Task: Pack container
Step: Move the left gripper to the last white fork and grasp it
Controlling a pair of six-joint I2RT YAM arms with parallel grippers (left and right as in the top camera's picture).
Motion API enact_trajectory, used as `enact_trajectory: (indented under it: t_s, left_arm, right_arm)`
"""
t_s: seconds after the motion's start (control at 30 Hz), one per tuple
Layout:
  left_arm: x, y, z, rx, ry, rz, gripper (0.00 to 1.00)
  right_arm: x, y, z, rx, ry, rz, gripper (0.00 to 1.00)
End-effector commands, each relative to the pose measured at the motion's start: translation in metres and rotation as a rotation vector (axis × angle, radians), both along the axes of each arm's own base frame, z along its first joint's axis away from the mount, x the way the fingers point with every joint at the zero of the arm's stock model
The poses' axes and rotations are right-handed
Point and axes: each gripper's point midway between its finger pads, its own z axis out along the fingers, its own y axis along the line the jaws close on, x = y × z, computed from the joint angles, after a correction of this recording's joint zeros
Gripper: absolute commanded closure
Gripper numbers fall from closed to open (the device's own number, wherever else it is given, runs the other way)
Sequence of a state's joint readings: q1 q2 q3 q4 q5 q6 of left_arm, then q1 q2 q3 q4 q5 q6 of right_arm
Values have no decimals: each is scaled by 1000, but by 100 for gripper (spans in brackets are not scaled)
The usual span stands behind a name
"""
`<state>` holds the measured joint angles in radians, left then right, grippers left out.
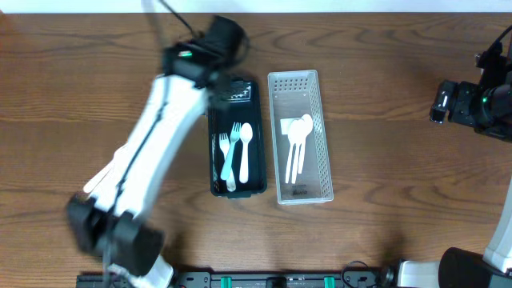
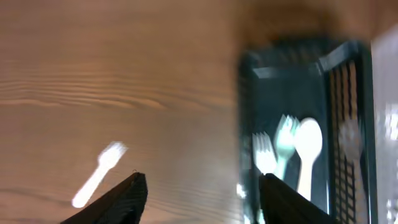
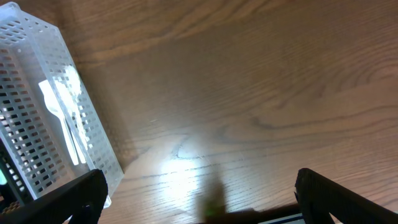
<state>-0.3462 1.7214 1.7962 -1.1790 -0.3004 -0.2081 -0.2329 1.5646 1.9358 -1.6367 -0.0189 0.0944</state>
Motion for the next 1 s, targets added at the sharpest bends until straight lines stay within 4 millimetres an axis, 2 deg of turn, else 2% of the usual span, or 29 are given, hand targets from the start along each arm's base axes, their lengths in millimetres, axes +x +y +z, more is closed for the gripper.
enact_trajectory:
  t_s: [0.0, 0.07, 0.17, 0.23, 0.3, 0.33, 0.4, 0.53, 0.57, 0.63, 0.7, 0.8, 0.97]
  left_arm:
    - [-6, 62, 35, 20, -99, 182, 35]
    - [-13, 96, 43, 19, -111, 272, 34]
    - [-19, 134, 38, -5, -90, 375, 34]
    - [-22, 153, 23, -55, -51, 437, 34]
    - [-26, 164, 7, -147, -22, 565, 42]
    - [-30, 169, -4, -195, -4, 654, 43]
    - [-37, 177, -23, -252, 31, 791, 43]
    - [-56, 187, -65, -345, 72, 1213, 43]
    - [-61, 188, -73, -360, 71, 1322, 42]
    - [-71, 187, -92, -387, 62, 1551, 33]
    - [-80, 183, -107, -400, 57, 1736, 31]
    - [-88, 181, -123, -395, 30, 1913, 28]
    - [-83, 183, -143, -435, -44, 2010, 27]
  right_arm:
    - [-1, -2, -1, 1, 4, -10, 1]
    - [-1, -2, -1, 1, 3, -10, 1]
    - [-1, -2, -1, 1, 3, -10, 1]
    - [-1, -2, -1, 2, 5, -10, 1]
    - [-3, -2, -1, 3, 11, -10, 1]
    - [-4, -2, -1, 4, 15, -10, 1]
    - [-5, -1, -2, 6, 23, -10, 1]
    - [-7, -1, -2, 8, 30, -10, 1]
    - [-7, -1, -3, 8, 30, -10, 1]
    - [-8, -1, -3, 8, 33, -10, 1]
    - [-9, -1, -3, 9, 36, -10, 1]
    - [-10, 0, -3, 11, 44, -10, 1]
    - [-11, 0, -3, 11, 44, -10, 1]
